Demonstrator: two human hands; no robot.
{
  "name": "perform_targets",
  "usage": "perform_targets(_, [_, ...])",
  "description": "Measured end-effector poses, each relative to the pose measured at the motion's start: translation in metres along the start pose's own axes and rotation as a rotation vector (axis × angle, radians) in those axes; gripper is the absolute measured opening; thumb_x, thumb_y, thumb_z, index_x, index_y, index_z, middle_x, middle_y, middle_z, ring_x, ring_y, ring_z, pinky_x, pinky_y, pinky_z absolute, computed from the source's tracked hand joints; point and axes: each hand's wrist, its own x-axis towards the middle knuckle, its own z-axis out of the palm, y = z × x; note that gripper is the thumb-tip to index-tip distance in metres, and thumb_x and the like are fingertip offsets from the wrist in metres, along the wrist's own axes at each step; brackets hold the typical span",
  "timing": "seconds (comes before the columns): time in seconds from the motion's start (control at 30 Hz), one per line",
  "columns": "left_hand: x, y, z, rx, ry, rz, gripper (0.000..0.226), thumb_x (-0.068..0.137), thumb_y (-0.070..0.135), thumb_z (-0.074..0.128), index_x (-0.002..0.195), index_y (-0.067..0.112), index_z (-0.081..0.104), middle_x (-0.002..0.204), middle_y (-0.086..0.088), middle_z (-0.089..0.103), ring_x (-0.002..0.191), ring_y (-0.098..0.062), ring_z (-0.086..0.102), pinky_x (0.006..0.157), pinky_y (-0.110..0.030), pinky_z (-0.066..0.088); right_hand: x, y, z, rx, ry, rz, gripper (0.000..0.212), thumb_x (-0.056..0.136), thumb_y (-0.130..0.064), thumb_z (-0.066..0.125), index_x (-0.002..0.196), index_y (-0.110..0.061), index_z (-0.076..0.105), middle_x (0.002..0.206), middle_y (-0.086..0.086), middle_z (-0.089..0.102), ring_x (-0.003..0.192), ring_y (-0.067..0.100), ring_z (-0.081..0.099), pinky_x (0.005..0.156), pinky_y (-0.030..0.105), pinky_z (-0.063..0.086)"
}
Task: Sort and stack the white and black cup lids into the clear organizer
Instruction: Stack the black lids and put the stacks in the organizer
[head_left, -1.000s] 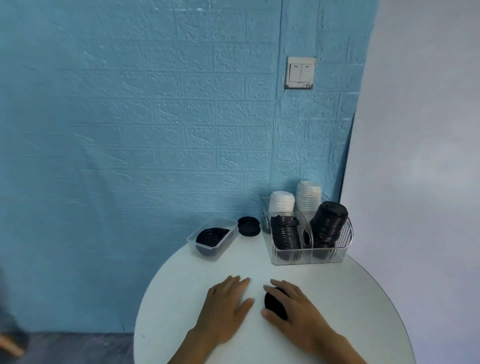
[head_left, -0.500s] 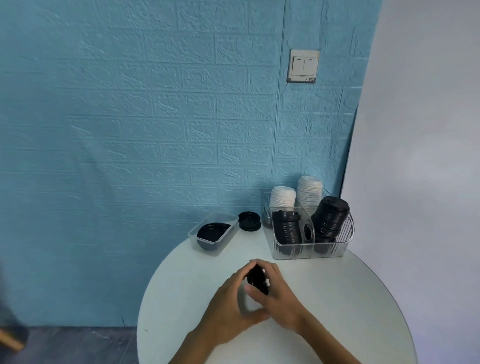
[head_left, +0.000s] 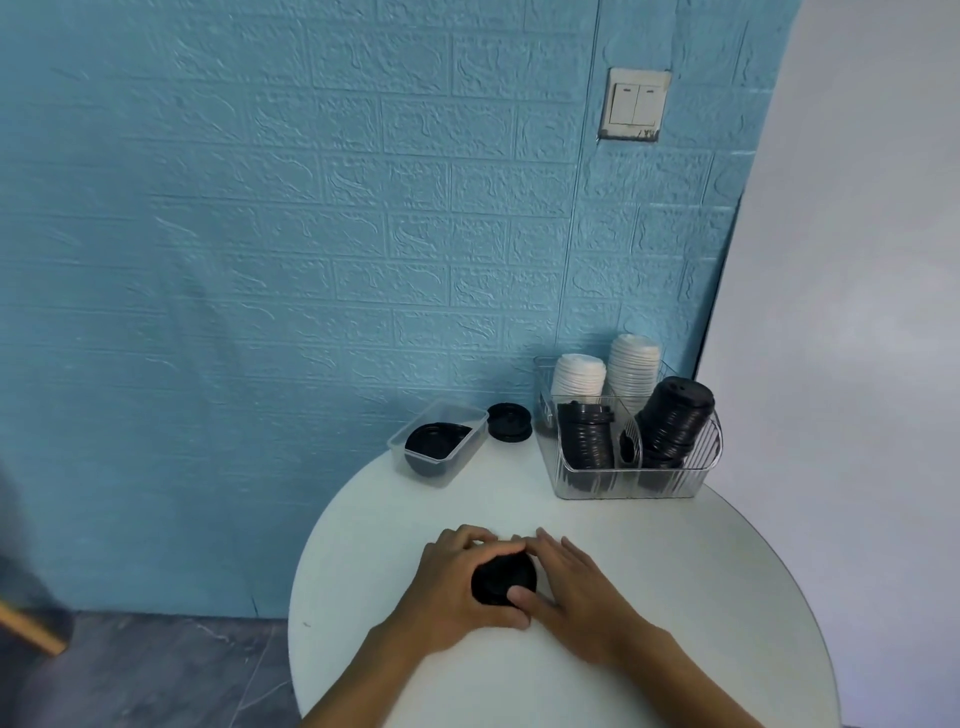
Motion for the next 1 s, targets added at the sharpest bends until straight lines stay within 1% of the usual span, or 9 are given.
perform_targets(0.17, [-0.001, 0.003, 0.000, 0.060, 0.006, -0.026, 0.075, 0.066, 0.084, 0.069, 0.133, 0.060, 0.046, 0.128, 0.032, 0.046, 0.122, 0.010, 0.034, 0.102, -0.018, 0.022, -0.002, -0.002, 0.002, -0.058, 0.012, 0.010, 0.067, 0.101, -0.066, 0.027, 0.158, -0.031, 0.019, 0.163, -0.019, 0.023, 0.154, 0.001, -0.001, 0.125, 0.025, -0.002])
perform_targets(0.4, [-0.007, 0.007, -0.001, 0.095, -0.038, -0.028, 0.075, 0.059, 0.090, 0.069, 0.122, 0.071, 0.034, 0.126, 0.032, 0.043, 0.119, 0.008, 0.034, 0.099, -0.017, 0.025, -0.005, -0.002, -0.005, 0.058, -0.035, -0.013, 0.058, 0.101, -0.057, 0.041, 0.154, -0.041, 0.026, 0.159, -0.029, 0.024, 0.150, -0.008, -0.003, 0.125, 0.025, -0.003])
perform_targets(0.47, [-0.008, 0.006, -0.003, 0.100, -0.055, -0.025, 0.079, 0.057, 0.091, 0.070, 0.124, 0.070, 0.032, 0.127, 0.033, 0.041, 0.120, 0.007, 0.033, 0.099, -0.018, 0.024, -0.005, -0.001, -0.007, 0.133, -0.048, -0.001, 0.051, 0.101, -0.056, 0.043, 0.150, -0.044, 0.032, 0.155, -0.034, 0.025, 0.147, -0.011, 0.001, 0.123, 0.023, -0.001])
perform_targets(0.53, [-0.007, 0.005, -0.003, 0.112, -0.058, -0.030, 0.083, 0.058, 0.091, 0.069, 0.128, 0.064, 0.034, 0.127, 0.034, 0.039, 0.120, 0.006, 0.031, 0.099, -0.017, 0.023, 0.001, -0.002, -0.012, 0.310, -0.010, 0.045, 0.040, 0.104, -0.051, 0.044, 0.143, -0.047, 0.040, 0.148, -0.039, 0.030, 0.145, -0.012, 0.016, 0.121, 0.020, 0.012])
perform_targets(0.6, [-0.007, 0.004, 0.000, 0.127, -0.046, -0.035, 0.080, 0.060, 0.091, 0.067, 0.128, 0.059, 0.038, 0.124, 0.034, 0.036, 0.119, 0.006, 0.030, 0.100, -0.017, 0.022, 0.017, -0.007, -0.020, 0.424, 0.107, 0.076, 0.036, 0.105, -0.044, 0.047, 0.140, -0.043, 0.047, 0.145, -0.033, 0.041, 0.136, -0.011, 0.035, 0.116, 0.021, 0.029])
perform_targets(0.67, [-0.008, 0.002, 0.003, 0.133, -0.018, -0.036, 0.075, 0.062, 0.091, 0.065, 0.126, 0.059, 0.039, 0.123, 0.035, 0.035, 0.119, 0.008, 0.030, 0.099, -0.016, 0.022, 0.047, -0.013, -0.026, 0.335, 0.230, 0.063, 0.038, 0.105, -0.038, 0.049, 0.143, -0.033, 0.049, 0.147, -0.020, 0.045, 0.134, -0.004, 0.042, 0.114, 0.026, 0.035])
perform_targets(0.83, [-0.007, -0.001, 0.001, 0.134, 0.051, -0.111, 0.071, 0.061, 0.092, 0.061, 0.121, 0.065, 0.034, 0.120, 0.034, 0.034, 0.114, 0.006, 0.030, 0.094, -0.016, 0.022, 0.146, -0.009, -0.035, 0.018, 0.275, 0.176, 0.059, 0.103, -0.026, 0.048, 0.157, -0.013, 0.027, 0.163, 0.006, 0.025, 0.148, 0.028, 0.027, 0.121, 0.042, 0.026])
perform_targets(0.9, [-0.006, 0.000, 0.000, 0.150, 0.050, -0.121, 0.075, 0.061, 0.092, 0.060, 0.125, 0.059, 0.038, 0.121, 0.030, 0.035, 0.114, 0.004, 0.031, 0.094, -0.020, 0.023, 0.177, -0.003, -0.037, -0.047, 0.260, 0.225, 0.064, 0.101, -0.023, 0.050, 0.158, -0.012, 0.022, 0.165, 0.009, 0.019, 0.151, 0.031, 0.019, 0.123, 0.043, 0.020])
perform_targets(1.0, [-0.004, 0.000, 0.001, 0.180, 0.012, -0.131, 0.080, 0.061, 0.093, 0.057, 0.129, 0.056, 0.038, 0.124, 0.026, 0.033, 0.115, 0.001, 0.030, 0.095, -0.024, 0.023, 0.211, 0.009, -0.041, -0.102, 0.283, 0.264, 0.061, 0.094, -0.016, 0.054, 0.151, -0.010, 0.032, 0.158, 0.013, 0.028, 0.147, 0.032, 0.022, 0.121, 0.041, 0.022])
